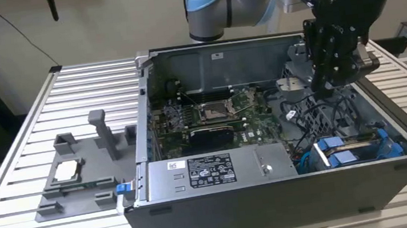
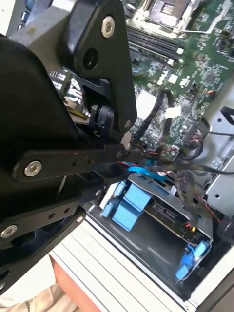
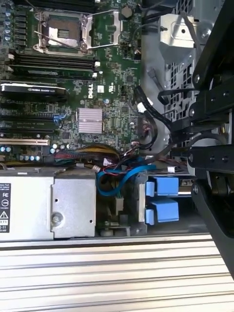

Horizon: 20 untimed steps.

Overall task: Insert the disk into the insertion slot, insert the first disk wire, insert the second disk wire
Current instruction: 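Insert the second disk wire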

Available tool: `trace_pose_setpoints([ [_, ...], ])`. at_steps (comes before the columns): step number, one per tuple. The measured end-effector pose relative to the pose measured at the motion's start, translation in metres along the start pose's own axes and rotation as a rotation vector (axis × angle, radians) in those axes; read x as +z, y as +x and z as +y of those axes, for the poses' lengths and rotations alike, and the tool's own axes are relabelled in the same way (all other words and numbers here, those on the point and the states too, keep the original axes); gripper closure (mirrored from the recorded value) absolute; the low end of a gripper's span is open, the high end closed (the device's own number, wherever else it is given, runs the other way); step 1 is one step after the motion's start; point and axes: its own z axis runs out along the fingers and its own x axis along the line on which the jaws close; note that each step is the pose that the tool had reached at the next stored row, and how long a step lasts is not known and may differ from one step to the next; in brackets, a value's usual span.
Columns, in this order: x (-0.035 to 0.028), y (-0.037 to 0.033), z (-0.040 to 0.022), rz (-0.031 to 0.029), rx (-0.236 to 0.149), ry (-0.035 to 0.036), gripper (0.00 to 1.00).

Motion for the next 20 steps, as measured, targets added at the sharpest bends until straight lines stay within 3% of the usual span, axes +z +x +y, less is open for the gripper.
trace_pose_setpoints([
  [4,0.0013,-0.0001,0.0023,-0.0054,-0.043,0.0006,0.73],
  [6,0.0020,-0.0001,0.0062,-0.0084,-0.048,0.0049,0.73],
  [10,0.0037,-0.0004,0.0171,-0.0139,-0.050,0.0282,0.73],
  [12,0.0043,-0.0005,0.0214,-0.0146,-0.051,0.0473,0.73],
  [15,0.0046,-0.0005,0.0226,-0.0166,-0.053,0.0804,0.73],
  [16,0.0048,-0.0006,0.0230,-0.0166,-0.053,0.0874,0.73],
  [20,0.0049,-0.0006,0.0253,-0.0166,-0.053,0.0899,0.73],
])
